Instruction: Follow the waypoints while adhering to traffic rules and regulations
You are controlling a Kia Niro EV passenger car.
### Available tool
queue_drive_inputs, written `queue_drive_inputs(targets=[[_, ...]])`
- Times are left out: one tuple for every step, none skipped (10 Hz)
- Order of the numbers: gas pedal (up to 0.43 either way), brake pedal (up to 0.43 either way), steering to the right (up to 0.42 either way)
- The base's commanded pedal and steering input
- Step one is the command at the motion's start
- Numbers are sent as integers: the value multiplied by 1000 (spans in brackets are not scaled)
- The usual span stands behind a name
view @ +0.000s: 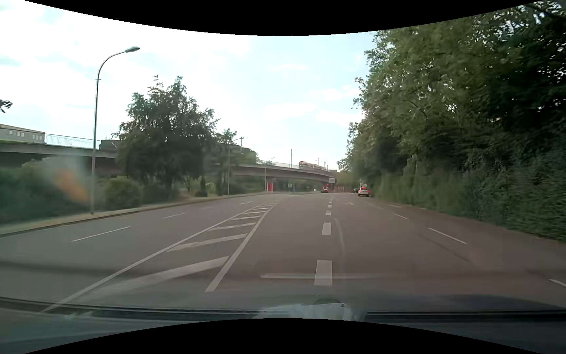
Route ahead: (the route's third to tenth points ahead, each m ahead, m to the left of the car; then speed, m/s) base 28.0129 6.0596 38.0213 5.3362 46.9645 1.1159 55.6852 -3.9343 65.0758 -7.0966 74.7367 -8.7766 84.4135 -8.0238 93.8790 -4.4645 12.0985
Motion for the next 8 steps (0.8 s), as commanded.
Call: queue_drive_inputs(targets=[[20, 0, 14], [20, 0, 15], [20, 0, 15], [20, 0, 17], [20, 0, 17], [20, 0, 17], [20, 0, 18], [20, 0, 18]])
